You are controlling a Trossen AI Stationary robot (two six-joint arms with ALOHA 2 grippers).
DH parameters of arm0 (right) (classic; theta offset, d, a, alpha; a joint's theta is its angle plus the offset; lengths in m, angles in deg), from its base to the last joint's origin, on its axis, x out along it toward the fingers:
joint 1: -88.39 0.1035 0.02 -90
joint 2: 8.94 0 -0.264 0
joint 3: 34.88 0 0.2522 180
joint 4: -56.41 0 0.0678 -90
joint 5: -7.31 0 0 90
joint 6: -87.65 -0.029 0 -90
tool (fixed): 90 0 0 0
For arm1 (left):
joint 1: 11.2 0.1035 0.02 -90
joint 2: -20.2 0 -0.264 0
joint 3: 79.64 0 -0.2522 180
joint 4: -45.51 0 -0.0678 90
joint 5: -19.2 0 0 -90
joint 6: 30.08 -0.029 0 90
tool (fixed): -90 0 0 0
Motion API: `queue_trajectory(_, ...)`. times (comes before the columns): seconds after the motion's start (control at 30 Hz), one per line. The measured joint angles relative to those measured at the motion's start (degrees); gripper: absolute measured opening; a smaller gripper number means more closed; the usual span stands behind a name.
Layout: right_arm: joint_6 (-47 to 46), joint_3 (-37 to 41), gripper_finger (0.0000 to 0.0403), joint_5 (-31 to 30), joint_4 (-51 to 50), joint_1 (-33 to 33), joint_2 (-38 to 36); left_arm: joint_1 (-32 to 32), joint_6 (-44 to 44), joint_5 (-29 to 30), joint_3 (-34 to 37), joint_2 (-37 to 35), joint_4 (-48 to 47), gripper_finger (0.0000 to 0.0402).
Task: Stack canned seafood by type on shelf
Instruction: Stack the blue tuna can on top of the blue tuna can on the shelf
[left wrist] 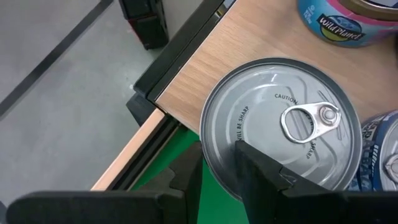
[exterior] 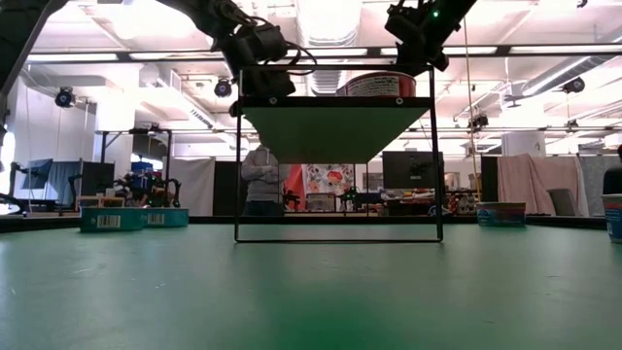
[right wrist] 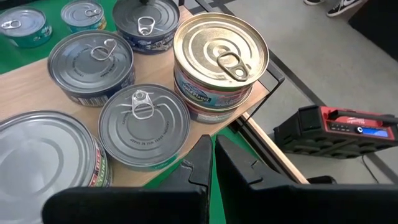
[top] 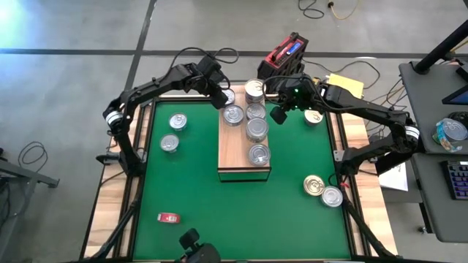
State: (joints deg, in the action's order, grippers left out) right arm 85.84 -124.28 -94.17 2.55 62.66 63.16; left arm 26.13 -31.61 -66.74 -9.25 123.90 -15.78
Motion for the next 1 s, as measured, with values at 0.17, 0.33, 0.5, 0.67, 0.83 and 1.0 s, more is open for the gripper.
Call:
queue_trajectory(0.17, -0.39, 0.0, 0.0012, 0.0, 0.08, 0.0, -0.01, -0.01, -1.13, 0.0, 0.0, -0.91, 0.08, 0.0077)
queue_trajectory(0.33, -2.33, 0.0, 0.0012, -0.04, 1.5, 0.0, 0.0, -0.01, -2.49, -0.02, 0.02, -2.98, -0.17, 0.0077)
queue_trajectory(0.5, -5.6, 0.0, 0.0012, -0.05, 6.33, 0.11, 1.09, 0.0, -5.12, -0.04, 0.02, -6.38, -0.64, 0.0077)
queue_trajectory(0.67, -7.02, -3.17, 0.0012, 0.12, 7.37, 0.87, 5.23, 0.01, -6.96, -0.5, 0.33, -9.5, -1.26, 0.0077)
queue_trajectory(0.83, -4.72, -11.75, 0.0012, 0.09, 5.75, 2.55, 11.47, 0.05, -7.27, -5.38, 5.92, -14.17, 1.77, 0.0077)
queue_trajectory(1.0, -3.94, -21.02, 0.0012, 0.05, 1.2, 3.37, 18.28, -0.03, -5.44, -7.63, 17.98, -22.5, 10.28, 0.0077)
